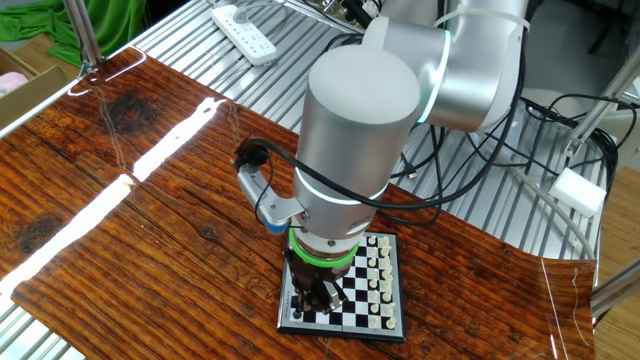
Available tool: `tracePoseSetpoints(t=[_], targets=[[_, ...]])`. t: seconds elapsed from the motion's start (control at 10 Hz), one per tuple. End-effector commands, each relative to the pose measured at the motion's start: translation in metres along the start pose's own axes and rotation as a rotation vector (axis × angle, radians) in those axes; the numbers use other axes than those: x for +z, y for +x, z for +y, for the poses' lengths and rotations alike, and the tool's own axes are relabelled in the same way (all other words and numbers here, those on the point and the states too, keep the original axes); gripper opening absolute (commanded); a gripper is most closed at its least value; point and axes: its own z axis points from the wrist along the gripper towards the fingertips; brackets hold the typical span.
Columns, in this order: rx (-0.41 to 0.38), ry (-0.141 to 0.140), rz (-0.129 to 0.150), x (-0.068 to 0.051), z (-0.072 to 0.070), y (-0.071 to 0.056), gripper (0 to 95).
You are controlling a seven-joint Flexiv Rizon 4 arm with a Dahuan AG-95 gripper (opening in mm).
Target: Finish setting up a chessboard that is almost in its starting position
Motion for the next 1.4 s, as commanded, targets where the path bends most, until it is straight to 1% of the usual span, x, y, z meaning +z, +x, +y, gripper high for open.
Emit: tracePoseSetpoints(t=[0.1, 0.3, 0.4, 0.5, 0.6, 0.8, 0.9, 1.1, 1.4], targets=[[-0.001, 0.000, 0.002, 0.0004, 0.0007, 0.0000, 0.0], [-0.004, 0.000, -0.002, 0.0004, 0.0007, 0.0000, 0.0], [-0.008, -0.004, 0.013, 0.0004, 0.0007, 0.0000, 0.0], [-0.012, -0.003, 0.022, 0.0004, 0.0007, 0.0000, 0.0], [-0.021, 0.003, 0.037, 0.0004, 0.0007, 0.0000, 0.0], [-0.034, 0.001, 0.063, 0.0004, 0.0007, 0.0000, 0.0], [-0.048, -0.006, 0.071, 0.0004, 0.0007, 0.0000, 0.0], [-0.081, -0.011, 0.077, 0.0004, 0.0007, 0.0000, 0.0], [-0.124, -0.031, 0.104, 0.0004, 0.0007, 0.0000, 0.0]])
